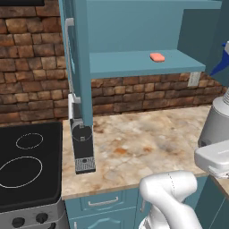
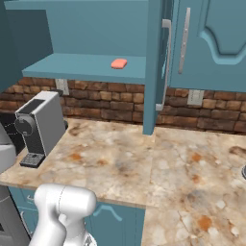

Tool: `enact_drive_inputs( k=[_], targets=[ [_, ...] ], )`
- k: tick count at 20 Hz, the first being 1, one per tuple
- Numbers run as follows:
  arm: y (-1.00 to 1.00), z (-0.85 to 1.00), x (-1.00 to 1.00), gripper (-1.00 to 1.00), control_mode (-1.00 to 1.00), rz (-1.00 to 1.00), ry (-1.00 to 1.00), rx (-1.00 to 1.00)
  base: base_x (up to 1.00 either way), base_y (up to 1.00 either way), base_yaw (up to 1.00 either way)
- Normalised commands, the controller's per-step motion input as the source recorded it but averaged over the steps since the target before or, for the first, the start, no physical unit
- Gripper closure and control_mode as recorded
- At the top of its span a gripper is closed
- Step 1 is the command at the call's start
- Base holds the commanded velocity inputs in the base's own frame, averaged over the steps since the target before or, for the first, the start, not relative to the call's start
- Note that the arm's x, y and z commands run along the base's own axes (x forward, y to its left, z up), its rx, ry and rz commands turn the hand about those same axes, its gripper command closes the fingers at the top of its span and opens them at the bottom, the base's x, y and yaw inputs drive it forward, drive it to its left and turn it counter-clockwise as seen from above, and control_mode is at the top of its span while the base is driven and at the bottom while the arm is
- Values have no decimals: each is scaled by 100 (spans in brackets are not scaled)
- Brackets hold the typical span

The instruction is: Locate and retrieve the spray and bar soap from the cabinet. Place them next to the sink.

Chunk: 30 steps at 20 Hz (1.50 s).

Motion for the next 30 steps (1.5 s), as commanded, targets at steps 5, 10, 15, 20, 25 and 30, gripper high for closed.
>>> enact_drive_inputs(
  k=[5,10,15,20,25,30],
  targets=[
    [0,-7,-6,100,-100,0,1,0,0,0,0],
    [0,0,0,100,-100,0,0,0,0,0,0],
    [0,0,0,100,100,0,0,0,0,0,0],
    [0,0,0,100,100,0,0,0,-29,0,-4],
    [0,0,0,100,100,0,0,0,-58,-4,-9],
    [0,0,0,100,100,0,0,0,-23,0,-2]
  ],
)
